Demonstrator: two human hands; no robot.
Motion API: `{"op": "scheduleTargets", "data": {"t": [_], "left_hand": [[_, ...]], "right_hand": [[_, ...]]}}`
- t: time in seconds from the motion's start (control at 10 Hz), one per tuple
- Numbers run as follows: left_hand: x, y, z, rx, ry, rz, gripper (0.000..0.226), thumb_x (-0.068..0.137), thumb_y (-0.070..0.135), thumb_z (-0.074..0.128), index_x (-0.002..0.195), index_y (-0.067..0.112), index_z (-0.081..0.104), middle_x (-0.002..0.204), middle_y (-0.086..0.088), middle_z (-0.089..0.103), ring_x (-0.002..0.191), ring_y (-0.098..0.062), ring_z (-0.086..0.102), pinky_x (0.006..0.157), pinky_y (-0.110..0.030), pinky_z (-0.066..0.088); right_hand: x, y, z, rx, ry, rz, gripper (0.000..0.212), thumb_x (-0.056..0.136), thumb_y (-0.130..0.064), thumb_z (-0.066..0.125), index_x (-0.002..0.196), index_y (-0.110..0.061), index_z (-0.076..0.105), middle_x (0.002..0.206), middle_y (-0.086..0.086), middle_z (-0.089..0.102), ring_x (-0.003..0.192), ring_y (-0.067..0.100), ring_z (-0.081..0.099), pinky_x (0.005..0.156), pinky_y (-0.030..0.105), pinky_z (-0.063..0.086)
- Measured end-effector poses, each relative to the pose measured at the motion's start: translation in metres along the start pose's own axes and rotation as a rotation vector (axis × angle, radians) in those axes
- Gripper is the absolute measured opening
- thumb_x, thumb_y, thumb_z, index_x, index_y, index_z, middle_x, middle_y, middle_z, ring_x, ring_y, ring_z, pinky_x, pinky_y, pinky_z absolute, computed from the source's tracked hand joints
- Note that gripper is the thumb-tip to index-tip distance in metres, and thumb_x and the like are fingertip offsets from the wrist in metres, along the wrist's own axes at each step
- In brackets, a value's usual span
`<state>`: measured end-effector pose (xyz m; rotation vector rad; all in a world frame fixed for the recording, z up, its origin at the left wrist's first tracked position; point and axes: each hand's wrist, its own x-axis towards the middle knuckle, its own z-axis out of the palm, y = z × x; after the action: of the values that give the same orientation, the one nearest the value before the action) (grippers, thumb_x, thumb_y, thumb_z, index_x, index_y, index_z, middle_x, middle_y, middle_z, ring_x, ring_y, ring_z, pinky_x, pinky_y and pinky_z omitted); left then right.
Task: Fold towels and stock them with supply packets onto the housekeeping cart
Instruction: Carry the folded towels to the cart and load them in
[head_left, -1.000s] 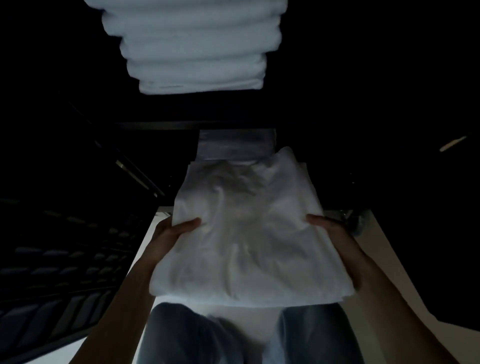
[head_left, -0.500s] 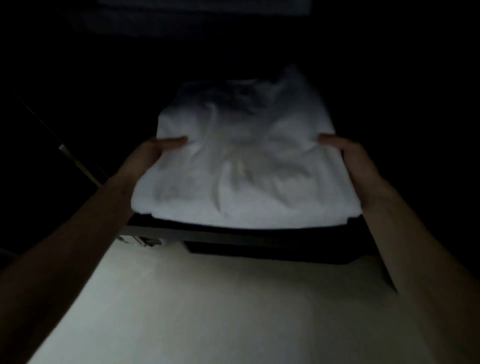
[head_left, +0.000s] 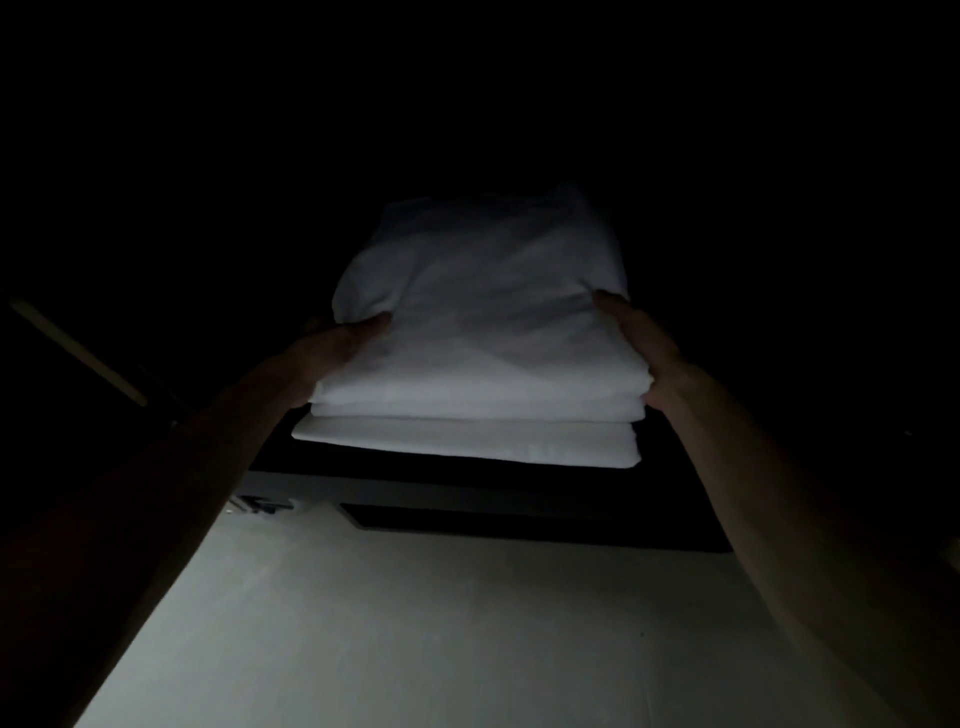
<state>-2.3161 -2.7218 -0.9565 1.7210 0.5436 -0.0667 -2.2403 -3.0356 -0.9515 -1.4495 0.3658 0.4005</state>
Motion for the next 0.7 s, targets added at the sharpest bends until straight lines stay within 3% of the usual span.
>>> {"op": "scheduleTargets", "data": {"t": [0.1, 0.2, 0.3, 0.4, 0.5, 0.6, 0.7], "left_hand": [[0.01, 0.002, 0.005, 0.061, 0.109, -0.004, 0.066, 0.087, 0.042, 0.074, 0.139, 0.01, 0.052, 0.139, -0.013, 0.057, 0.128, -0.031, 0.054, 0.108, -0.043, 0.044], [0.004, 0.013, 0.01, 0.024, 0.166, 0.001, 0.069, 0.09, 0.04, 0.07, 0.145, 0.008, 0.043, 0.146, -0.014, 0.049, 0.134, -0.032, 0.048, 0.111, -0.042, 0.04], [-0.008, 0.03, 0.003, 0.087, 0.219, 0.064, 0.073, 0.089, 0.042, 0.072, 0.148, 0.011, 0.043, 0.146, -0.011, 0.05, 0.13, -0.029, 0.051, 0.094, -0.029, 0.043], [-0.006, 0.032, -0.009, 0.081, 0.238, 0.097, 0.063, 0.087, 0.039, 0.074, 0.14, 0.012, 0.052, 0.128, -0.003, 0.06, 0.1, -0.02, 0.062, 0.066, -0.018, 0.049], [-0.016, 0.015, -0.018, 0.21, 0.235, 0.135, 0.067, 0.085, 0.042, 0.075, 0.141, 0.015, 0.051, 0.126, 0.003, 0.057, 0.103, -0.017, 0.06, 0.075, -0.017, 0.047], [-0.025, -0.005, -0.009, 0.294, 0.201, 0.029, 0.079, 0.085, 0.04, 0.076, 0.149, 0.008, 0.042, 0.148, -0.012, 0.049, 0.133, -0.029, 0.048, 0.107, -0.033, 0.041], [-0.025, 0.015, -0.013, 0.503, 0.157, 0.074, 0.082, 0.083, 0.049, 0.073, 0.147, 0.006, 0.044, 0.148, -0.017, 0.048, 0.137, -0.031, 0.044, 0.11, -0.03, 0.035]], "right_hand": [[0.002, 0.001, 0.002, 0.01, 0.009, -0.004, 0.064, 0.084, -0.045, 0.073, 0.135, -0.011, 0.058, 0.125, 0.011, 0.065, 0.111, 0.029, 0.064, 0.089, 0.035, 0.054], [-0.004, -0.003, 0.002, -0.008, 0.038, -0.024, 0.067, 0.083, -0.043, 0.075, 0.138, -0.009, 0.055, 0.128, 0.012, 0.063, 0.111, 0.029, 0.063, 0.09, 0.035, 0.053], [-0.016, -0.013, 0.004, -0.011, 0.068, -0.06, 0.066, 0.086, -0.039, 0.074, 0.139, -0.007, 0.052, 0.129, 0.011, 0.063, 0.109, 0.026, 0.064, 0.076, 0.028, 0.053], [-0.025, -0.02, 0.003, 0.033, 0.085, -0.058, 0.061, 0.087, -0.036, 0.073, 0.137, -0.006, 0.054, 0.128, 0.012, 0.064, 0.106, 0.026, 0.065, 0.077, 0.028, 0.054], [-0.048, -0.002, -0.001, 0.066, 0.12, -0.027, 0.064, 0.083, -0.035, 0.077, 0.135, -0.006, 0.056, 0.124, 0.013, 0.065, 0.096, 0.024, 0.067, 0.059, 0.022, 0.052], [-0.055, 0.009, -0.001, 0.021, 0.108, -0.008, 0.071, 0.081, -0.038, 0.079, 0.14, -0.008, 0.051, 0.127, 0.012, 0.063, 0.103, 0.026, 0.065, 0.074, 0.028, 0.054], [-0.057, -0.014, 0.004, -0.308, 0.193, -0.168, 0.06, 0.085, -0.032, 0.074, 0.137, -0.009, 0.054, 0.128, 0.011, 0.063, 0.103, 0.025, 0.063, 0.087, 0.032, 0.053]]}}
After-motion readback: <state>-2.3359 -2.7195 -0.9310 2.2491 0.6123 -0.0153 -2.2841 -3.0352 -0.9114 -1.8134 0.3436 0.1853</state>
